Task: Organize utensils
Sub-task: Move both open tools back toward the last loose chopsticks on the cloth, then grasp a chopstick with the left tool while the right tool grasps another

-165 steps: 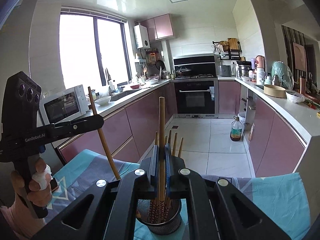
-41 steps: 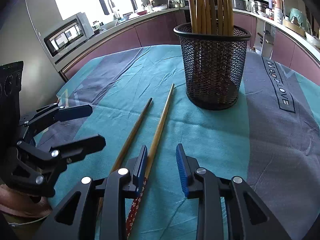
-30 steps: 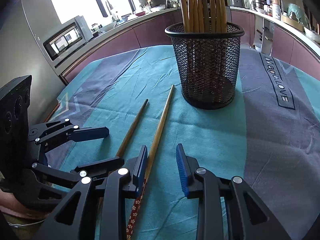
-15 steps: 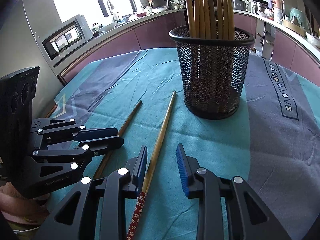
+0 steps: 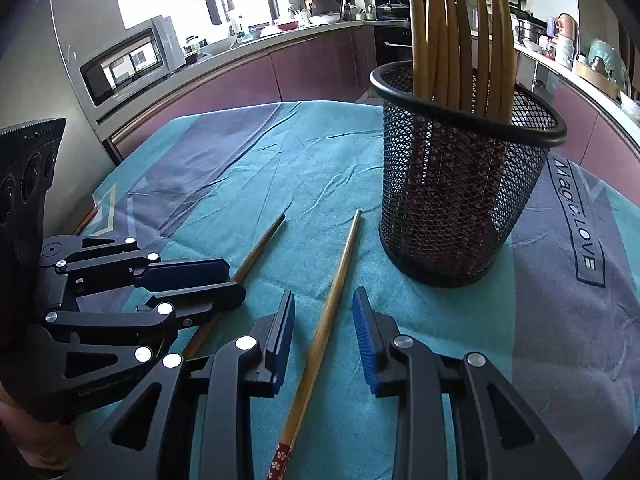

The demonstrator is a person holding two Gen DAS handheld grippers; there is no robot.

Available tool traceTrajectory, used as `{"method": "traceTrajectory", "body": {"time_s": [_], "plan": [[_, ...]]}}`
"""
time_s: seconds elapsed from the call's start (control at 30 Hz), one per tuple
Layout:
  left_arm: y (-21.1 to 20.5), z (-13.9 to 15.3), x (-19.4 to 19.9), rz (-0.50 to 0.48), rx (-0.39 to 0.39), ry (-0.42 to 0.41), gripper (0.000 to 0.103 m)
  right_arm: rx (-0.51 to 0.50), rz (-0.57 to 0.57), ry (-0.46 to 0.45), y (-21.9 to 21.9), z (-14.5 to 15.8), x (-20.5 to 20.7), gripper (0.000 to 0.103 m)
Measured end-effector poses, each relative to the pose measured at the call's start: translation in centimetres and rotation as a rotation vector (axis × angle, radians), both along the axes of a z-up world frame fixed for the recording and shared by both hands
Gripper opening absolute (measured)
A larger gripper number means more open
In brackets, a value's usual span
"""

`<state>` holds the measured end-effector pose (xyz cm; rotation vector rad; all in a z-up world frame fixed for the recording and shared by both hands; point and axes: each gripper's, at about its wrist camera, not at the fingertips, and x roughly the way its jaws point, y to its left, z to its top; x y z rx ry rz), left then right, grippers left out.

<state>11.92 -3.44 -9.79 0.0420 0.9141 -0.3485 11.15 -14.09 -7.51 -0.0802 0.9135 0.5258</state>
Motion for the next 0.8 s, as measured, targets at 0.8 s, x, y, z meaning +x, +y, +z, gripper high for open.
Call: {"method": "traceTrajectory", "body": {"time_s": [0.8], "plan": [[-0.6, -0.3, 0.2, 0.053, -0.006, -0.007, 0.011, 0.048, -0.025, 0.034, -0.8, -0.2, 0.5, 0.005]]}}
